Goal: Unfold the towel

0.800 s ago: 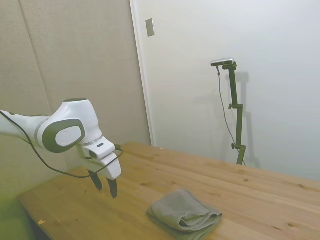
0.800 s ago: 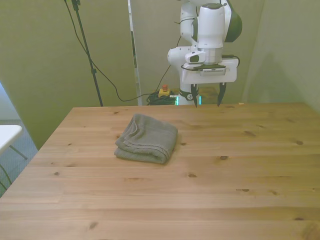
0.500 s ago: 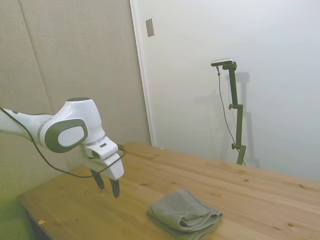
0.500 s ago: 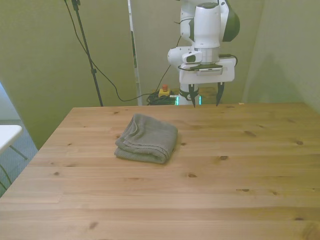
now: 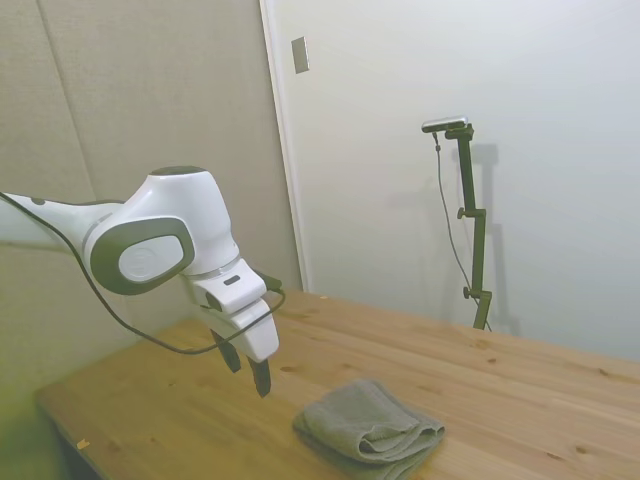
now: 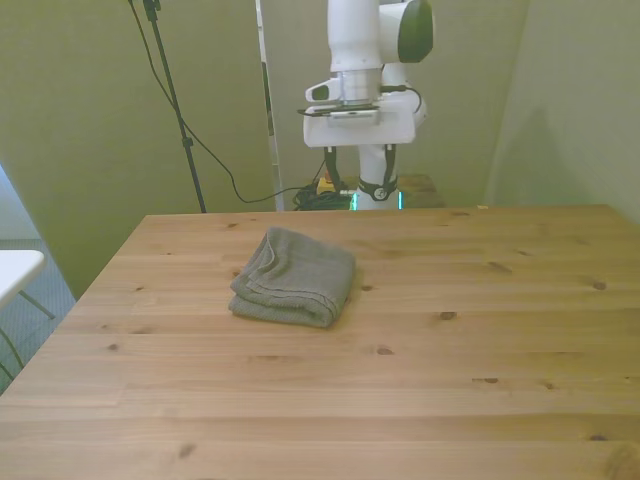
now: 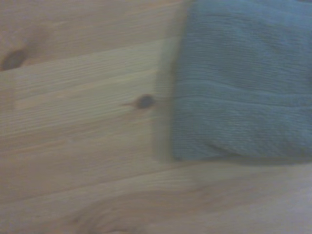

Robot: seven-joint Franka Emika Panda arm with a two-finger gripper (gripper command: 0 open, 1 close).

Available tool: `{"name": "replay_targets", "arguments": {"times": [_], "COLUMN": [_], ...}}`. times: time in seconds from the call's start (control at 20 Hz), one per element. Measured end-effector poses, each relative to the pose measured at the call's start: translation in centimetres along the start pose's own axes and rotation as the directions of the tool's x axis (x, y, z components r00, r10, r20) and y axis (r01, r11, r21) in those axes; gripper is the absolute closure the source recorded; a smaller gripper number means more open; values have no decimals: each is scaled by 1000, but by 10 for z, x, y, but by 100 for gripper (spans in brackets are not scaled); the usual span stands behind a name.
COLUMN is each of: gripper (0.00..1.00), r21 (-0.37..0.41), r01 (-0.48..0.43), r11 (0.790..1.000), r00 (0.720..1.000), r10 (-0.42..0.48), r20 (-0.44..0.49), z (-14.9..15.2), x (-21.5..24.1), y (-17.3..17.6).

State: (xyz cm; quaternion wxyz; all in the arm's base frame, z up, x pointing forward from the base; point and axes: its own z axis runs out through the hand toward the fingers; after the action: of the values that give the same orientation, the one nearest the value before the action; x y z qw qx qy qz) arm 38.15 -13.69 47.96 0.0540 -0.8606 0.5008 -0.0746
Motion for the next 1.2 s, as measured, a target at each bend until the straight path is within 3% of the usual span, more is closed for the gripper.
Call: {"name": "replay_targets", "arguments": {"times": [0.2,0.45,0.7,1.2], "gripper": [0,0,0,0], "r21": [9,58,164,352], "r01": [-46,-38,-58,-32], "r11": [999,998,985,936], "r00": [999,999,997,994], "r10": [46,39,64,67], "r20": [2,-25,-31,-87], "z": [1,18,46,64], "x": [31,78,118,134], "y": [45,90,119,118]}}
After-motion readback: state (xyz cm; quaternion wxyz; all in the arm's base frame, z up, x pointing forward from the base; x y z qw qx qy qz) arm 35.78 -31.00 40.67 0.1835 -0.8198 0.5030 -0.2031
